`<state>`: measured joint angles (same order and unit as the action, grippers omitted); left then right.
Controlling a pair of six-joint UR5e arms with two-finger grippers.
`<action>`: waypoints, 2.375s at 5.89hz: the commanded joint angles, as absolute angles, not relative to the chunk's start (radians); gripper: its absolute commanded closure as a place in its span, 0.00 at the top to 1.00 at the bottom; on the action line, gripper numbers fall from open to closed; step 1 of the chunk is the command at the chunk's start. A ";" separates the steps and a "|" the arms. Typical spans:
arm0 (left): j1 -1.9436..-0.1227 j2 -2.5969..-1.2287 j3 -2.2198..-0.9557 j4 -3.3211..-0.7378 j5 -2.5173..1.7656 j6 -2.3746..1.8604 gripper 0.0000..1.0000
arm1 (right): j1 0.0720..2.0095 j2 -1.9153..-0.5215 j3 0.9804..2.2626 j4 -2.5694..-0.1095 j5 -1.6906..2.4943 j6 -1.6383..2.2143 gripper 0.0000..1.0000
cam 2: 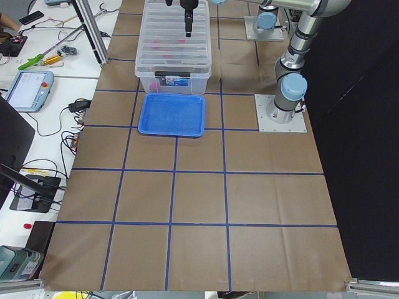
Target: Place red block in blue tray from box
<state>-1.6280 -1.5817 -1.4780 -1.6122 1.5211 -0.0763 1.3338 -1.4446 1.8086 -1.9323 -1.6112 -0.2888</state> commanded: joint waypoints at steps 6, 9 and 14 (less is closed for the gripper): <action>-1.629 -1.586 -1.483 -1.612 1.522 -0.078 0.98 | 1.128 -1.445 1.799 -1.974 -1.679 -0.517 1.00; -1.629 -1.582 -1.482 -1.611 1.523 -0.077 0.98 | 1.054 -1.447 1.792 -1.985 -1.689 -0.552 1.00; -1.629 -1.574 -1.499 -1.592 1.522 -0.083 0.98 | 1.087 -1.560 1.682 -1.859 -1.687 -0.490 1.00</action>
